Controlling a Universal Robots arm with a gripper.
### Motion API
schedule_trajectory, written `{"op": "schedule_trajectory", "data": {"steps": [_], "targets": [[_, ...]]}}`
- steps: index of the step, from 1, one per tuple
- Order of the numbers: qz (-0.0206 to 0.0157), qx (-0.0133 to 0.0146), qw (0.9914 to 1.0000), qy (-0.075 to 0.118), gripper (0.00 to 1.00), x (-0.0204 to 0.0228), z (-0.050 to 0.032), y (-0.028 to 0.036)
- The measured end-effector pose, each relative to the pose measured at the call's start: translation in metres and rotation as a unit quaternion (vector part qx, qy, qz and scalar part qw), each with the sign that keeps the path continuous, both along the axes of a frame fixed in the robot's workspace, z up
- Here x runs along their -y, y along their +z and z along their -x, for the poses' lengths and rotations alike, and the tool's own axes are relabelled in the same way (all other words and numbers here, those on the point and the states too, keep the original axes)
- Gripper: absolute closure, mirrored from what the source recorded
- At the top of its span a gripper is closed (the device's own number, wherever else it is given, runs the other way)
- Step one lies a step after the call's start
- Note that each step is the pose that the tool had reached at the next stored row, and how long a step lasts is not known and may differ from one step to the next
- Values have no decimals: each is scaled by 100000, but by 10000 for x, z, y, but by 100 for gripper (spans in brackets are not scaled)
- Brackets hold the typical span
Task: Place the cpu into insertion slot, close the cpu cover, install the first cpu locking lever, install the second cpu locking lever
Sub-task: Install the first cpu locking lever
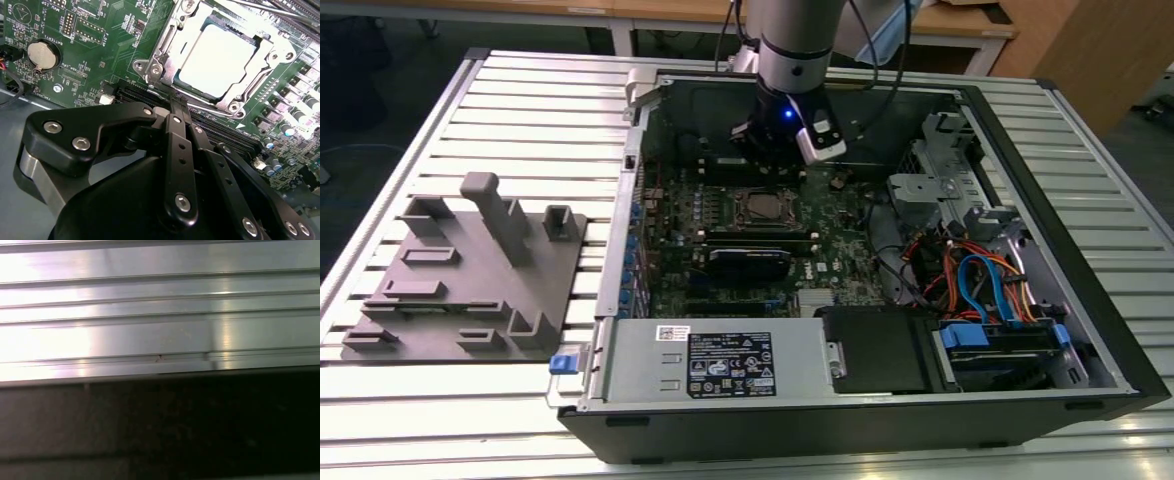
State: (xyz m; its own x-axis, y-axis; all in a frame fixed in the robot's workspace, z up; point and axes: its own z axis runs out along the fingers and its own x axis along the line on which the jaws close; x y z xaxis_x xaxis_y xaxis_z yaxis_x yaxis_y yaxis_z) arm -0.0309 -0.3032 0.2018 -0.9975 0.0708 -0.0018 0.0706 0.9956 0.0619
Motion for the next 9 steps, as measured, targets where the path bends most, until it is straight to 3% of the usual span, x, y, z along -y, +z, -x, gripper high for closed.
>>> {"op": "schedule_trajectory", "data": {"steps": [9], "targets": [[1, -2, 100000, 2, 90, 0, -27, 19]]}}
